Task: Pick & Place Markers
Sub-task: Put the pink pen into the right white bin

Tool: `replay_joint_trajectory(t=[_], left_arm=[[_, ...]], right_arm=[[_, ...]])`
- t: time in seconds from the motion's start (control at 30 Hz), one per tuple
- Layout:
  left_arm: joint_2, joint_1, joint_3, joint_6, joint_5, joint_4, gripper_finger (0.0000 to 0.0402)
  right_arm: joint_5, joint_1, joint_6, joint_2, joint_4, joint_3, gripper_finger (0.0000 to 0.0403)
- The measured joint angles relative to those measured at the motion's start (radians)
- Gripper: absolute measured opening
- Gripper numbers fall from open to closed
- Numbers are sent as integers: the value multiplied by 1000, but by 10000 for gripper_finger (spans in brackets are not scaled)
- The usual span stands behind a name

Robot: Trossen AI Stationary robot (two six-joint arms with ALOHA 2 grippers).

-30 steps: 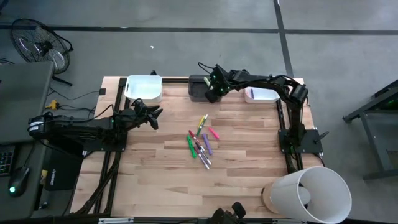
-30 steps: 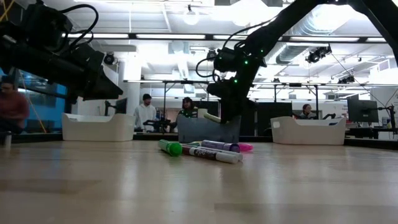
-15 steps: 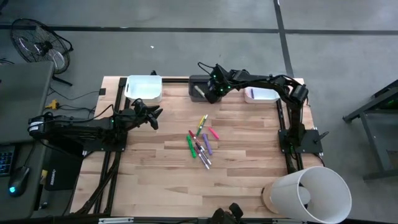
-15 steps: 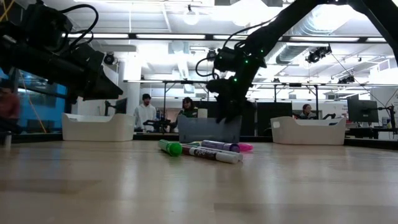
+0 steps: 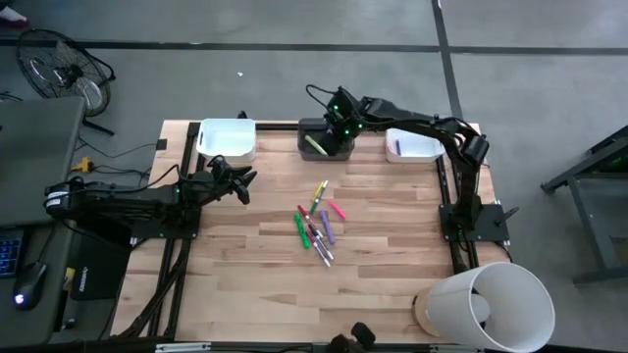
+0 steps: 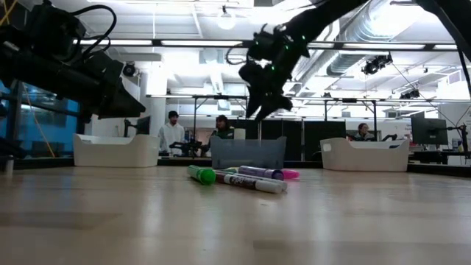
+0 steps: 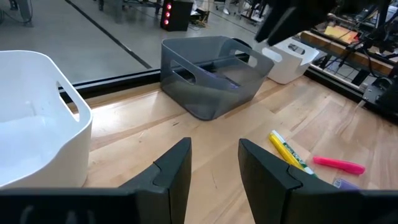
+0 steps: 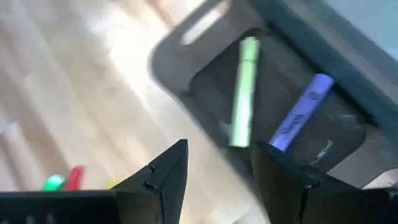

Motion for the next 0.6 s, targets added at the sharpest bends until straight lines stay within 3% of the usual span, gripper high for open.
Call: replay_joint_trajectory(t=[0.3,0.6], left_arm=[[0,0,0,0,0,-1,131],[0,0,0,0,0,0,131]], right_arm=[[73,108,-4,-2,-273,121,165],[126,235,47,-2,-435,128,165]])
